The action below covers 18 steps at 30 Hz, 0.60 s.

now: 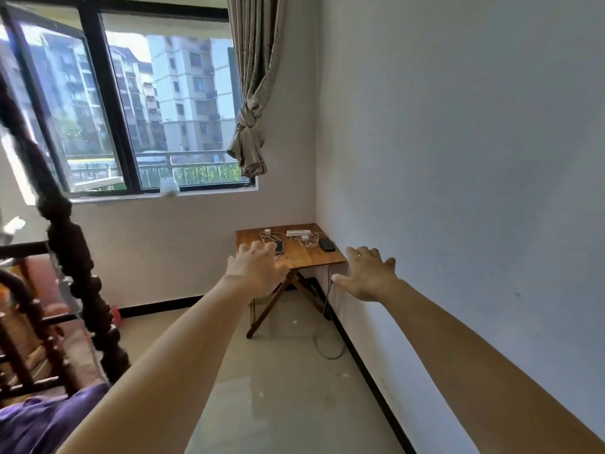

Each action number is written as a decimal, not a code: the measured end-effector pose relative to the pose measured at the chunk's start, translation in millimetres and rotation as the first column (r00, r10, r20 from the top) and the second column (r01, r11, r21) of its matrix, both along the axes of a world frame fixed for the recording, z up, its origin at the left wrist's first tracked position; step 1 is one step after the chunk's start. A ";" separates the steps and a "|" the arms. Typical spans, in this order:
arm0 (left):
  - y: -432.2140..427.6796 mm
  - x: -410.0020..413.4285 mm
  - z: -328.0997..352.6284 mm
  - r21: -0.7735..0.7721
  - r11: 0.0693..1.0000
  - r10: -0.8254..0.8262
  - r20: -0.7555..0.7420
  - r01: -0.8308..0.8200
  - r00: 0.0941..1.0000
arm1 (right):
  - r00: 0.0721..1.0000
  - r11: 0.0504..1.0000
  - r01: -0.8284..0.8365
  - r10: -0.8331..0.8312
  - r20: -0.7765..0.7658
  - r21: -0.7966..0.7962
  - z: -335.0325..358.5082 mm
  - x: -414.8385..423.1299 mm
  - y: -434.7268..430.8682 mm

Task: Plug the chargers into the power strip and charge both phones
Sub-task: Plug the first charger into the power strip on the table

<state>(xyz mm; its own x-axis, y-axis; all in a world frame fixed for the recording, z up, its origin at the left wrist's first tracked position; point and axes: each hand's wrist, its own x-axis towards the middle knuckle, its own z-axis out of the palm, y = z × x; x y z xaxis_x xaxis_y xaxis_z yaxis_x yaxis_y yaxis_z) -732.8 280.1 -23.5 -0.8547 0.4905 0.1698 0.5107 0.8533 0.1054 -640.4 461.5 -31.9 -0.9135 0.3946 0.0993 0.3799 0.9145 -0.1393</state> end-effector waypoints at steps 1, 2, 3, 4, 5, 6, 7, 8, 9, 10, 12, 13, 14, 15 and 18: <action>13.4 -21.9 -1.1 0.018 1.000 0.011 0.023 -0.012 1.000 | 1.000 1.000 -0.004 0.004 0.001 0.006 -0.1 -20.4 12.8; 27.7 -44.0 -1.9 0.036 0.999 0.021 0.043 -0.023 0.999 | 1.000 1.000 -0.007 0.007 0.003 0.010 0.6 -41.4 26.6; 42.5 -65.9 -1.5 0.052 0.998 0.030 0.059 -0.033 0.998 | 1.000 1.000 -0.008 0.008 0.006 0.013 2.4 -62.4 41.1; 57.3 -87.6 -1.0 0.066 0.997 0.036 0.070 -0.041 0.997 | 1.000 1.000 -0.006 0.006 0.007 0.017 4.6 -83.4 55.9; 71.7 -108.3 -0.3 0.079 0.996 0.041 0.079 -0.047 0.996 | 1.000 1.000 -0.001 0.001 0.007 0.022 7.1 -103.7 70.3; 85.7 -128.9 0.2 0.089 0.995 0.042 0.083 -0.049 0.996 | 1.000 1.000 0.005 -0.005 0.002 0.028 9.7 -124.5 84.6; 98.7 -148.3 0.5 0.092 0.995 0.037 0.081 -0.044 0.996 | 1.000 0.999 0.011 -0.011 0.000 0.030 11.5 -144.7 98.2; 110.7 -167.4 0.3 0.082 0.996 0.028 0.072 -0.034 0.997 | 1.000 0.999 0.016 -0.016 0.006 0.028 11.9 -164.5 110.4; 121.5 -186.2 0.1 0.064 0.998 0.022 0.058 -0.025 0.998 | 1.000 1.000 0.017 -0.017 0.017 0.023 11.1 -183.9 121.0; 131.5 -205.8 -1.1 0.050 0.999 0.018 0.043 -0.020 0.999 | 1.000 1.000 0.013 -0.013 0.027 0.017 8.3 -203.2 130.5; 149.8 -247.3 -5.8 0.043 0.999 0.026 0.042 -0.027 0.999 | 0.999 1.000 0.004 -0.005 0.045 0.008 -0.3 -242.4 147.7; 159.3 -268.1 -8.1 0.044 0.998 0.031 0.057 -0.034 0.998 | 0.998 1.000 0.003 -0.003 0.056 0.004 -4.4 -262.6 156.2; 168.9 -288.6 -11.1 0.044 0.998 0.036 0.070 -0.040 0.997 | 0.998 1.000 0.005 -0.005 0.060 0.000 -9.0 -283.2 164.5; 179.7 -312.9 -15.9 0.040 0.998 0.040 0.076 -0.043 0.996 | 0.998 1.000 0.007 -0.006 0.064 -0.006 -15.0 -308.3 174.4; 203.1 -372.1 -27.4 0.024 0.999 0.029 0.061 -0.031 0.998 | 0.997 1.000 0.007 -0.006 0.080 -0.014 -27.0 -369.0 197.6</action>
